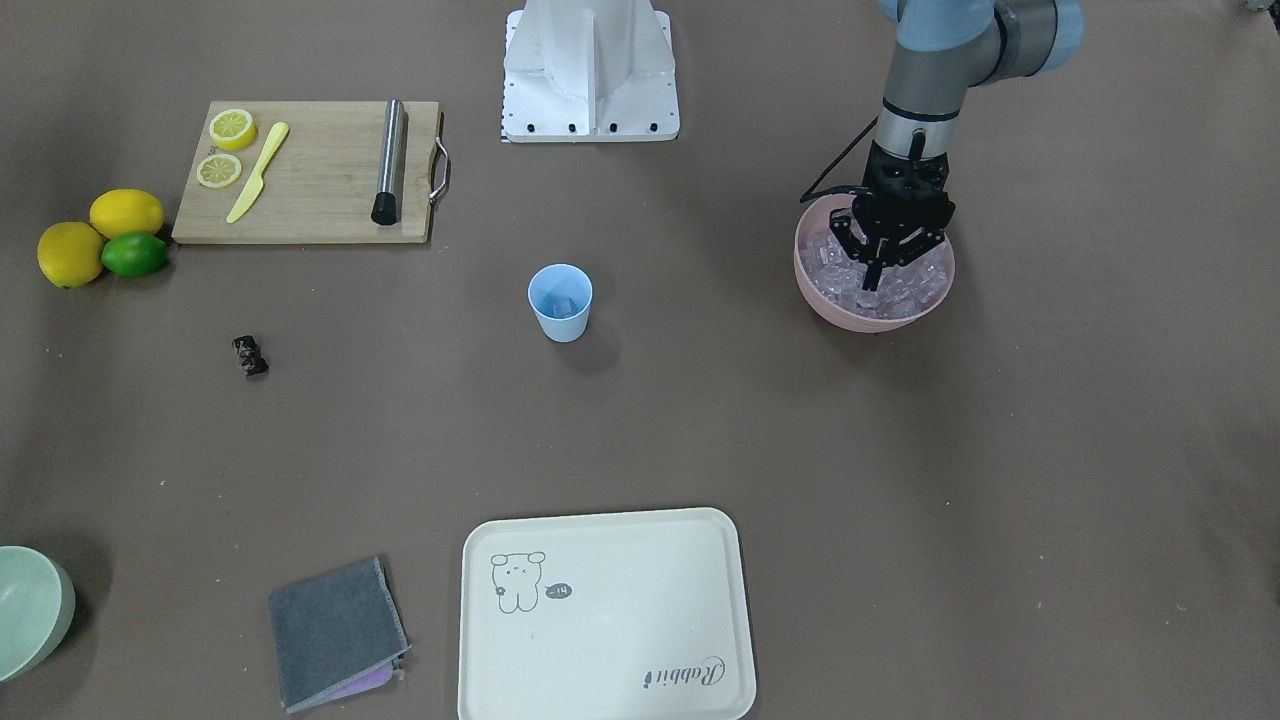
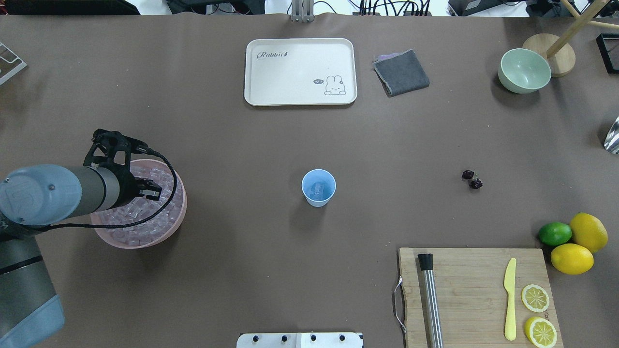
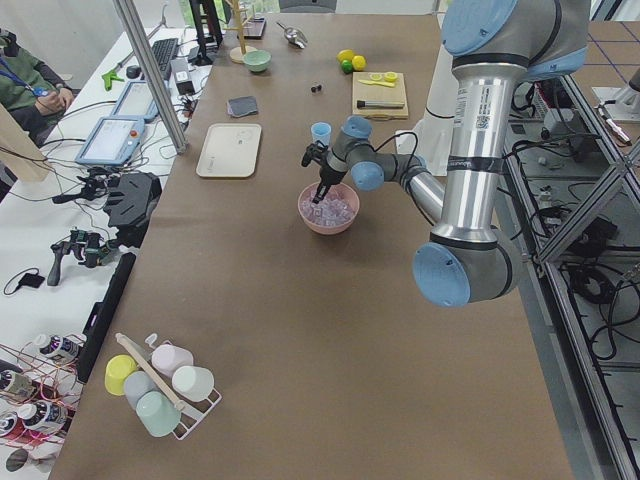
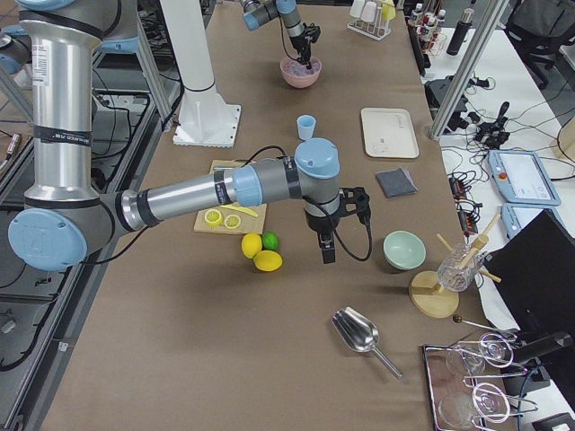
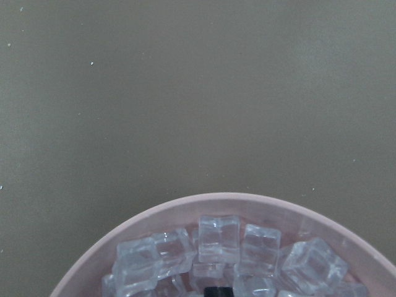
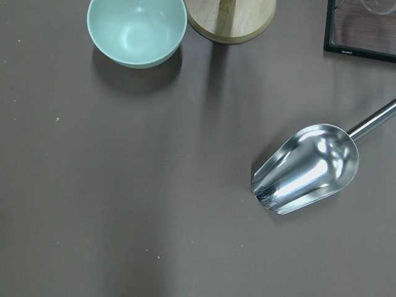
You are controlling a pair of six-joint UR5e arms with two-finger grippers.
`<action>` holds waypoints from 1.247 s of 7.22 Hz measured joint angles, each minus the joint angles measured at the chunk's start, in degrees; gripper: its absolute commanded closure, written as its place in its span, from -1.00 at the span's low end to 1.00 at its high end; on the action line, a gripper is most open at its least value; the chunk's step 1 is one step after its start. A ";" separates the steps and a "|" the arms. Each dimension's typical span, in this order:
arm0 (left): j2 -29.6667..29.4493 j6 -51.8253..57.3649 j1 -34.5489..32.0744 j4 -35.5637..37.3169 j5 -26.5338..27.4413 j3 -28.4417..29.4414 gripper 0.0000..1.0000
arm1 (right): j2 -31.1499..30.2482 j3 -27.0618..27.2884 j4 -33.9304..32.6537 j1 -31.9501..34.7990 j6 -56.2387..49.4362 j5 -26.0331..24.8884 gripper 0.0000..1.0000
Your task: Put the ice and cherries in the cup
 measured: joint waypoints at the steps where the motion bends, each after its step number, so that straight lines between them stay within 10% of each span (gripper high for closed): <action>1: 0.38 -0.18 -2.44 0.00 -2.32 -0.28 -0.95 | 0.00 0.00 0.00 0.00 0.01 0.00 -1.00; 4: 3.32 1.56 -6.22 -0.27 -4.44 -1.64 -0.92 | 0.00 0.00 -0.04 0.00 0.02 -0.02 -1.00; 9: 9.44 36.14 -4.00 -1.04 -3.66 -6.11 -0.70 | -0.07 0.03 -0.03 0.02 0.04 0.00 -1.00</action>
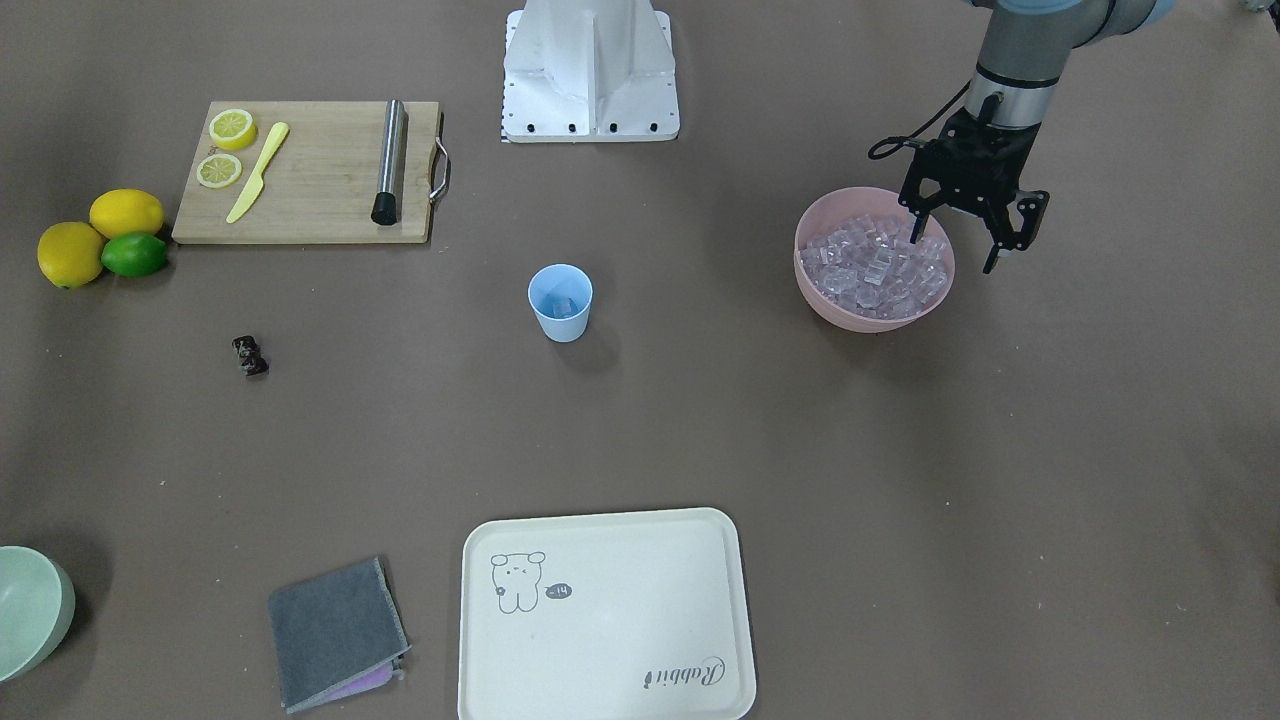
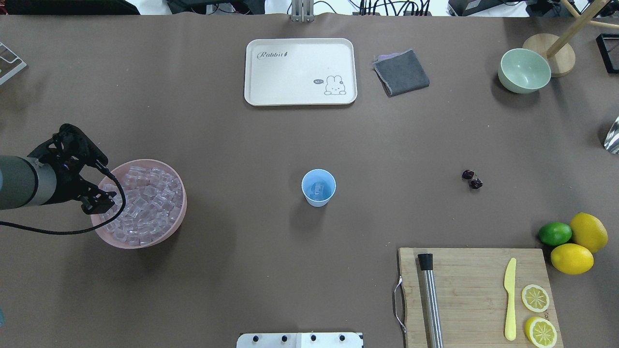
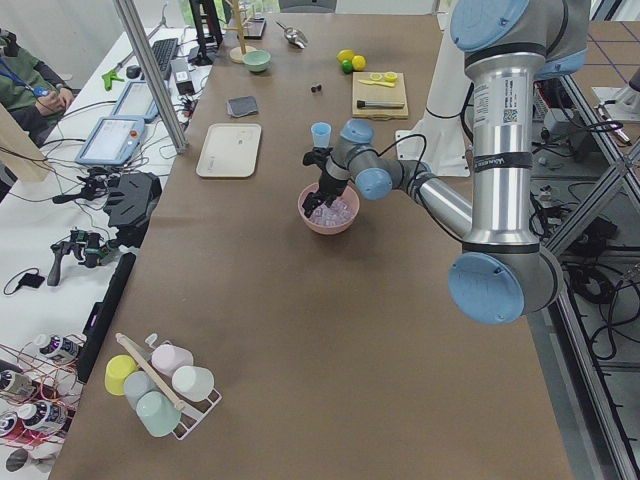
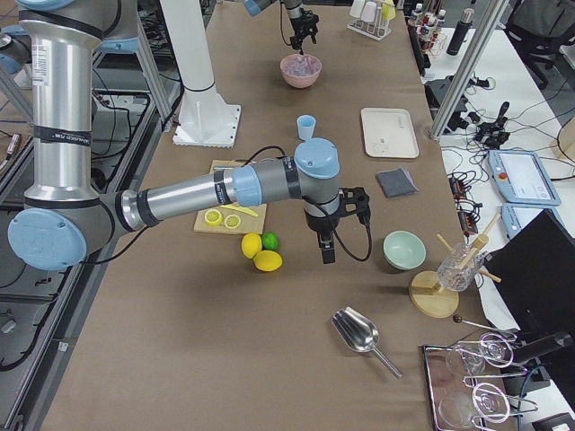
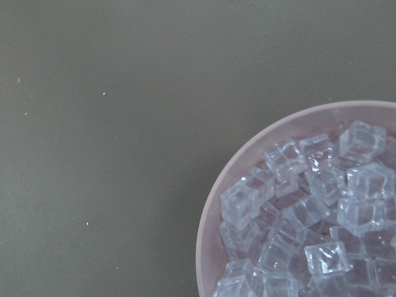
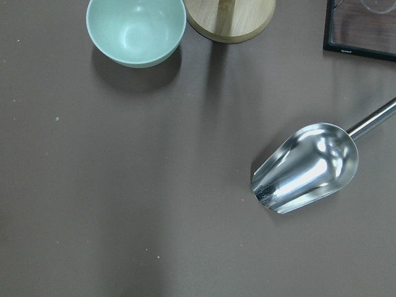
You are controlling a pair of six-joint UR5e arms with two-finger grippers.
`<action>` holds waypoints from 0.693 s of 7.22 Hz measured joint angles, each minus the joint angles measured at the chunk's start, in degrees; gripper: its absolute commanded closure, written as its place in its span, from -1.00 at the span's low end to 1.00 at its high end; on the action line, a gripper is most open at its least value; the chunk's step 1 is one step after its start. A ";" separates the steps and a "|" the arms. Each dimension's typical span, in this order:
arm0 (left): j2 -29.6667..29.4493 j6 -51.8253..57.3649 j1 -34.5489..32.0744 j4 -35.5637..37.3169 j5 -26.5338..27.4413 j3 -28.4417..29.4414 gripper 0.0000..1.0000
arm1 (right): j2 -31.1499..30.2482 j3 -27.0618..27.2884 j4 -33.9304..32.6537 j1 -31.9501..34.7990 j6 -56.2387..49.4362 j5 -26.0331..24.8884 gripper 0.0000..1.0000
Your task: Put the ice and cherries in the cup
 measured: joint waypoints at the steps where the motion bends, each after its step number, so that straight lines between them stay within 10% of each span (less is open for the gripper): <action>1: 0.13 1.69 1.46 -0.04 0.29 -0.22 -0.61 | -0.01 -0.01 -0.01 -0.01 0.04 -0.01 -1.00; 5: 0.41 2.63 5.33 0.13 0.57 0.06 -0.33 | -0.01 -0.22 -0.01 -0.02 -0.04 -0.02 -1.00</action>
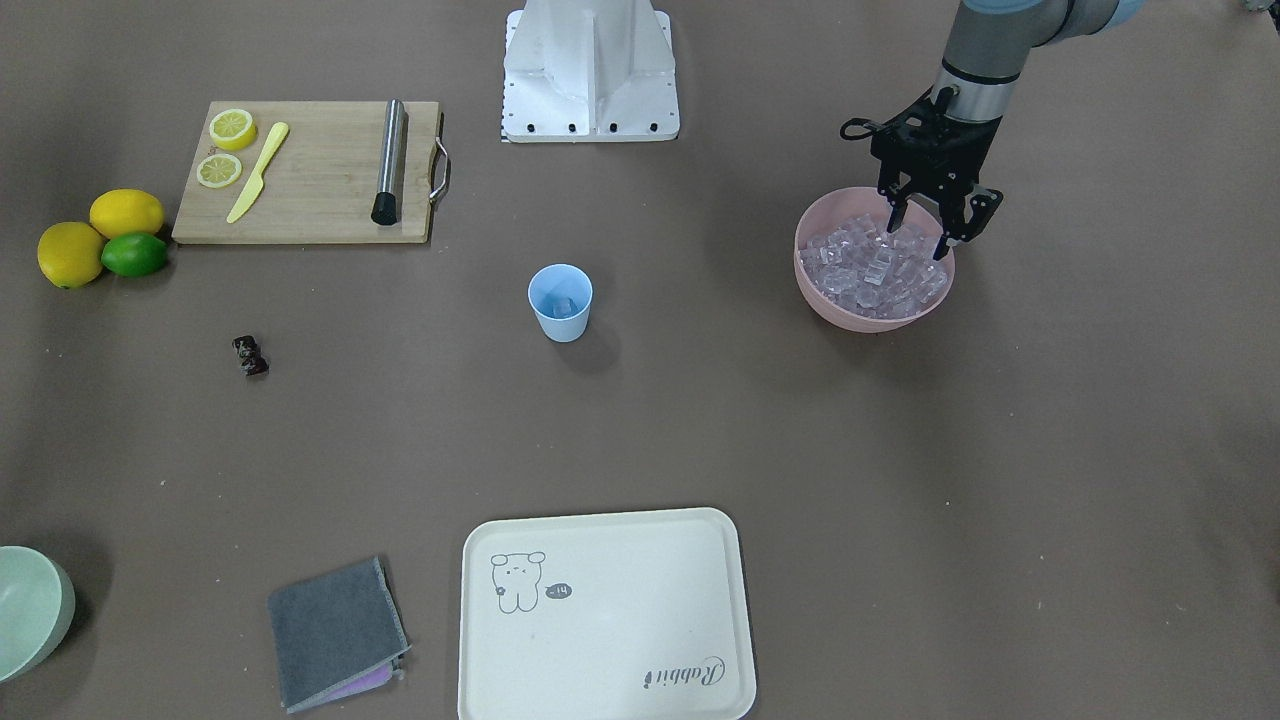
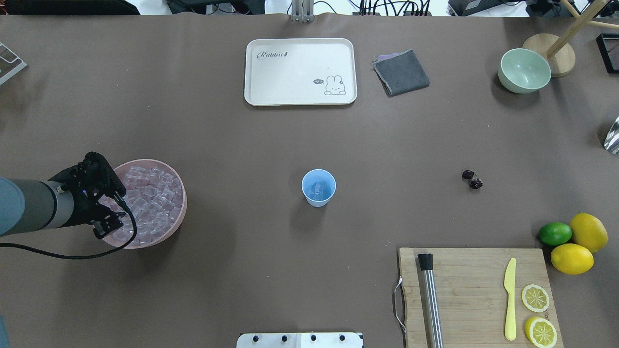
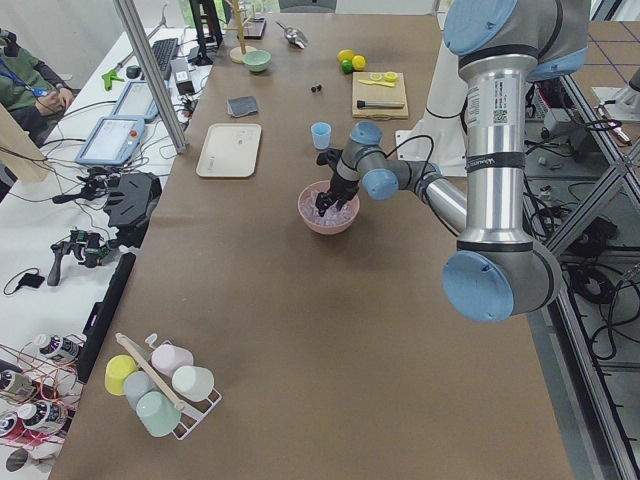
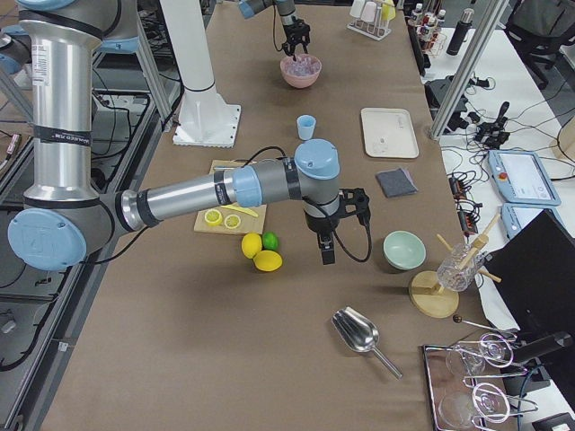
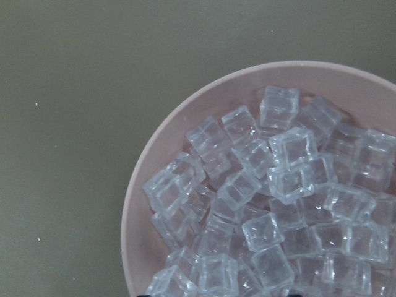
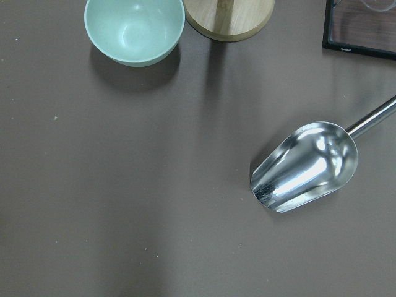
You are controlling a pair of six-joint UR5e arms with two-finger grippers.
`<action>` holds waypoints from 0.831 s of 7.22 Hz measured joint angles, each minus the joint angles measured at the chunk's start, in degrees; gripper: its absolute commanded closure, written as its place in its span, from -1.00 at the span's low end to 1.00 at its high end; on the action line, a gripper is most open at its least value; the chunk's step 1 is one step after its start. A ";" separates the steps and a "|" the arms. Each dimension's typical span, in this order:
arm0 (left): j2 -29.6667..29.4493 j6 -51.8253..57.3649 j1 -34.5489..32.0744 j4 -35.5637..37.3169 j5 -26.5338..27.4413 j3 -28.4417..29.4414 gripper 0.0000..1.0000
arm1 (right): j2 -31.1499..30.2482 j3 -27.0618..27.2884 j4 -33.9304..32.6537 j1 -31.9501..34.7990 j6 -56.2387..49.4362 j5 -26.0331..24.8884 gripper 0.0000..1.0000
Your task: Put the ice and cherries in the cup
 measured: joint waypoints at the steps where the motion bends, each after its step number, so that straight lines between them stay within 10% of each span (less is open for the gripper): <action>1: 0.51 0.04 0.94 0.05 0.00 -0.02 -0.32 | -0.03 -0.04 0.00 0.00 -0.04 0.00 -1.00; 6: 1.84 1.91 0.13 0.14 -0.65 -0.56 -0.32 | -0.16 -0.16 0.00 0.00 -0.16 0.00 -1.00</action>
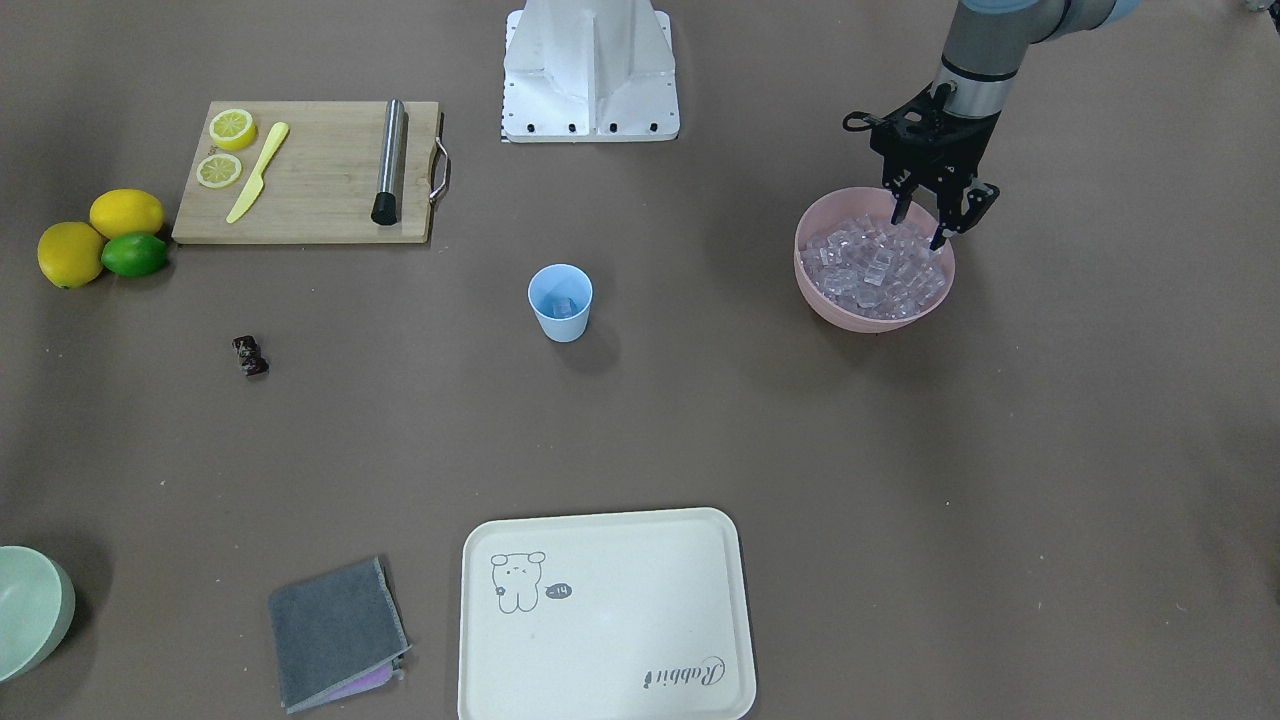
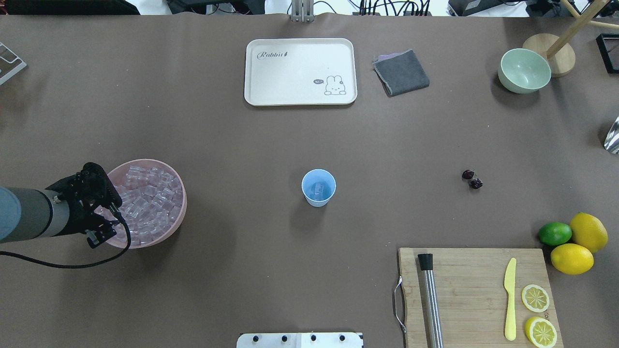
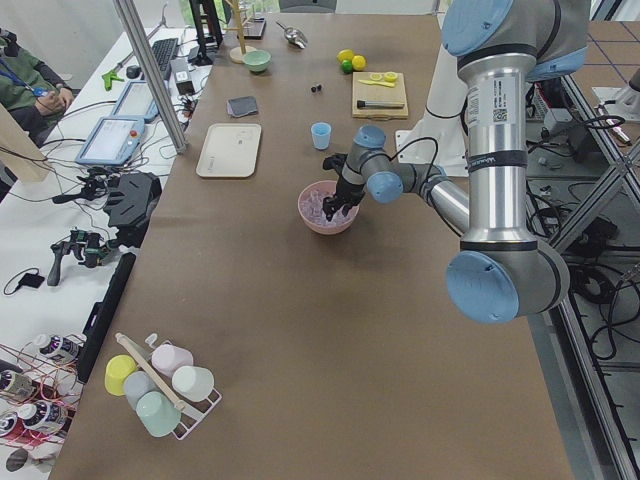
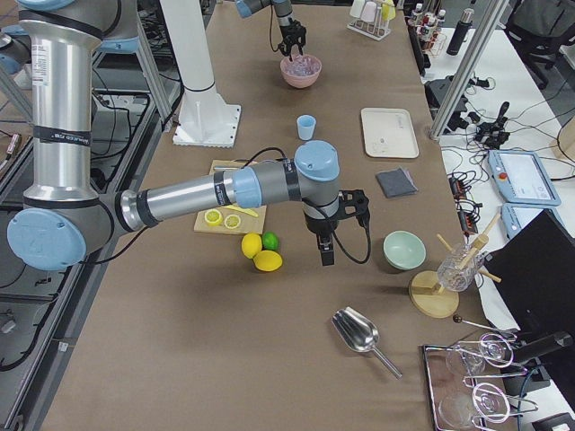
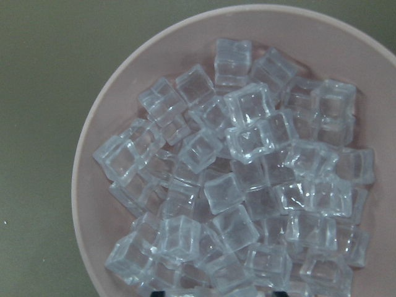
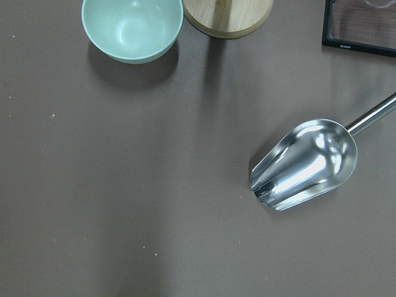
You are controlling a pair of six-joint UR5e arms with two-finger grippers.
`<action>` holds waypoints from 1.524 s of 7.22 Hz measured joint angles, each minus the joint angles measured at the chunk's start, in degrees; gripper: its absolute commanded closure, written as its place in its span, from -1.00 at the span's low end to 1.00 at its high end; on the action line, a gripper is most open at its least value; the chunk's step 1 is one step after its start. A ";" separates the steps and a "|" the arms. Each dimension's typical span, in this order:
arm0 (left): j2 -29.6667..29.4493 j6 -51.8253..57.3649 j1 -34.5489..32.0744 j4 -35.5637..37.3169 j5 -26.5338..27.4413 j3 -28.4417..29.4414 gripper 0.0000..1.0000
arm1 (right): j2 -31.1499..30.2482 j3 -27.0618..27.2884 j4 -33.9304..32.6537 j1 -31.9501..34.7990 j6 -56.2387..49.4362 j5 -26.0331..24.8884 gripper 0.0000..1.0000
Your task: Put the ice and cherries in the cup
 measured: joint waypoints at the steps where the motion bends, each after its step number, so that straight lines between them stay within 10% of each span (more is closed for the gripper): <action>1: -0.01 0.76 -0.45 0.04 -0.02 0.24 -0.32 | -0.07 0.00 0.00 0.00 -0.03 0.00 -1.00; 11: -0.67 4.38 -2.35 0.07 0.17 3.01 -0.08 | -0.28 0.08 0.05 0.00 -0.09 0.00 -1.00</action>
